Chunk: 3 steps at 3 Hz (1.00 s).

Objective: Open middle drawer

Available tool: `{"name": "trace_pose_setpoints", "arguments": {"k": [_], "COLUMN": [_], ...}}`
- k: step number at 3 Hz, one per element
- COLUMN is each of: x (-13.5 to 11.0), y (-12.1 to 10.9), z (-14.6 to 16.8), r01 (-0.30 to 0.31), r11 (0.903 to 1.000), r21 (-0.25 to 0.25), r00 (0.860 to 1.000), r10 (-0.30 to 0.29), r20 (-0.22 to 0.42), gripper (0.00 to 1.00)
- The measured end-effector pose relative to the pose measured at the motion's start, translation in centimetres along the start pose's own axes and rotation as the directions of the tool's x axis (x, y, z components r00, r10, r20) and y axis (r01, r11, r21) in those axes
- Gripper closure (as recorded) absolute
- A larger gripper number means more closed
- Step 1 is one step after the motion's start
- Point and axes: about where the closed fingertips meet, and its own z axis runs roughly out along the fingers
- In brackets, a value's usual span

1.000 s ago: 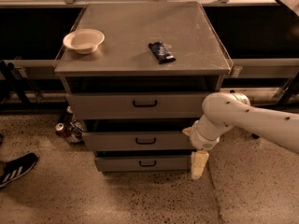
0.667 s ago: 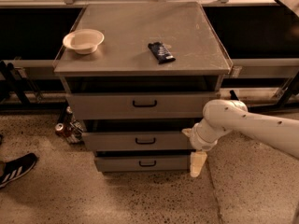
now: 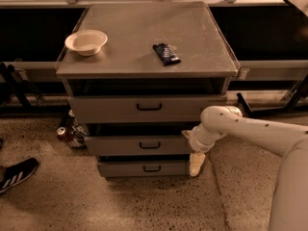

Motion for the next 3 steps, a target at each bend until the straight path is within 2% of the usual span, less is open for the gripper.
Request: {"name": "trace_pose_setpoints", "arguments": {"k": [1, 3], "x": [0.7, 2.1], "y": [-1.8, -3.9], "z": [2.3, 6.0], "r01": [-0.015, -0.07], "r11": [0.9999, 0.9975], "r21": [0.006, -0.001], "r00": [1.0, 0.996], "r10": [0.015, 0.07], "r20": [-0.023, -0.056], "gripper": [0.0, 0.0]}}
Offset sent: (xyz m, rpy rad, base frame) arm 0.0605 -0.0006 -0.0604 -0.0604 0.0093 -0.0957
